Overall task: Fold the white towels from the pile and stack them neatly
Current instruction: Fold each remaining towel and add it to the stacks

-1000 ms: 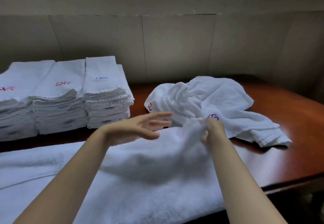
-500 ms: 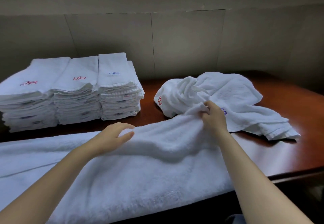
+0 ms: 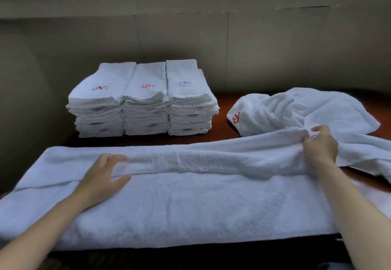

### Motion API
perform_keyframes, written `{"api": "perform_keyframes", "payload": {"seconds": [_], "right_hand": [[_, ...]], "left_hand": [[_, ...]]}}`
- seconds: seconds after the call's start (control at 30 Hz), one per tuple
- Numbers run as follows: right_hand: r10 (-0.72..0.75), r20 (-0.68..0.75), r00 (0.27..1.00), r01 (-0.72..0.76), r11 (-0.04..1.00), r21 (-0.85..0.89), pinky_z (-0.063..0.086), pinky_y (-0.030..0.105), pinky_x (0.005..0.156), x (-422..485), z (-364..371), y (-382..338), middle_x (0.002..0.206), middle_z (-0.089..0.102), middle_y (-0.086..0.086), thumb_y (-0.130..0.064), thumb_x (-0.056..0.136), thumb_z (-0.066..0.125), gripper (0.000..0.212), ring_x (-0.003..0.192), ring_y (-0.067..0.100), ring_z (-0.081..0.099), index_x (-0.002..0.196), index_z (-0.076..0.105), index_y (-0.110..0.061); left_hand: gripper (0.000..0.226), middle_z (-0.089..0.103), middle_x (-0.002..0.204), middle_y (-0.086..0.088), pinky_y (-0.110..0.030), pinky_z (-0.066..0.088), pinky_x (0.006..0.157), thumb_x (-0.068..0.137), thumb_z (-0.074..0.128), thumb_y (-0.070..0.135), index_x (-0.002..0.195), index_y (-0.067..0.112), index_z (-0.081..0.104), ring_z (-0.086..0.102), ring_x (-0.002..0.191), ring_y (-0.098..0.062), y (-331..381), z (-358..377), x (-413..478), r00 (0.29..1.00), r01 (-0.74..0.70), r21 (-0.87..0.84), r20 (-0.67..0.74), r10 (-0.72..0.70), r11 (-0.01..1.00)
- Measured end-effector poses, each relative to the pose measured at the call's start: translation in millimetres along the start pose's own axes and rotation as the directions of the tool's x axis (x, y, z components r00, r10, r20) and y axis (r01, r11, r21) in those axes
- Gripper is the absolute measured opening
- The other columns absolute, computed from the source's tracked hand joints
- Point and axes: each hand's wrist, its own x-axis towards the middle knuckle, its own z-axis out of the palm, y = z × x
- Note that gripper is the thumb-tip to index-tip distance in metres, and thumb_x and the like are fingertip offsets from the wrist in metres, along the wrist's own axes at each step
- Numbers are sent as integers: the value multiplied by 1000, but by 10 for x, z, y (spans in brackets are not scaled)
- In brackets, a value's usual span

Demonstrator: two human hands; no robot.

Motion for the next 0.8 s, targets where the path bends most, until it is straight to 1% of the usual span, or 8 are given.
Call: {"api": "perform_keyframes", "payload": {"seconds": [0.13, 0.27, 0.37, 0.47, 0.53, 0.6, 0.7, 0.8], "right_hand": [[34, 36, 999, -31, 996, -79, 38, 40, 75, -80, -8, -46, 109, 55, 28, -10, 91, 51, 23, 91, 38, 51, 111, 41, -4], [-51, 45, 998, 61, 959, -275, 41, 47, 80, -276, 9, -51, 113, 52, 32, -5, 91, 45, 18, 100, 48, 53, 107, 42, 0], [-123, 56, 991, 135, 918, -374, 41, 47, 75, -336, 9, -62, 117, 48, 31, 1, 89, 40, 18, 98, 47, 53, 107, 43, 3], [-244, -3, 970, 207, 829, -520, 43, 49, 74, -397, 68, -103, 114, 44, 33, 11, 83, 44, 22, 96, 47, 49, 104, 52, 9], [-454, 20, 891, 382, 724, -575, 43, 49, 73, -510, 152, -255, 98, 52, 34, 17, 74, 49, 19, 89, 47, 50, 89, 60, 14], [-614, 198, 764, 613, 597, -518, 45, 43, 73, -697, 330, -488, 96, 59, 29, 13, 75, 51, 19, 87, 41, 55, 88, 65, 9], [-485, 622, 615, 741, 626, -243, 42, 36, 82, -1030, 719, -734, 113, 58, 13, -20, 93, 46, 20, 102, 29, 54, 102, 62, -12], [-345, 741, 576, 724, 636, -267, 29, 41, 108, -1067, 896, -729, 146, 36, 8, -55, 95, 35, 54, 135, 25, 33, 139, 42, -25]], "left_hand": [[5, 57, 85, -5, -39, 43, 72, 88, 57, 13, 91, 9, 58, 54, 82, -29, 55, -65, -39, 986, -119, 52, -113, 124, 992], [24, 39, 50, -5, -33, 31, 53, 72, 31, 24, 63, 6, 45, 35, 47, -27, 92, -167, -162, 890, -378, 66, -249, 382, 923], [27, 35, 48, 4, -27, 23, 51, 70, 25, 34, 53, 15, 34, 33, 51, -22, 63, -221, -176, 940, -339, 160, 16, 341, 927], [31, 45, 62, 5, -28, 27, 55, 84, 43, 31, 57, 17, 41, 45, 65, -17, 56, -208, -119, 974, -227, 359, 62, 219, 905], [21, 56, 80, 4, -30, 41, 66, 90, 48, 23, 75, 16, 59, 52, 80, -19, 118, -148, -87, 973, -202, 220, -68, 222, 954], [26, 57, 119, 3, -35, 44, 93, 97, 45, 29, 116, 19, 60, 51, 112, -21, 215, -89, -15, 992, -125, 34, -31, 126, 992], [54, 22, 157, 5, -41, 23, 113, 99, 29, 53, 149, 32, 26, 21, 143, -20, 271, 39, 164, 972, 35, 160, 225, -71, 986], [61, -5, 161, 9, -51, 5, 115, 93, 17, 67, 150, 45, 6, 0, 148, -19, 128, 99, 300, 939, 128, 275, 277, -205, 953]]}}
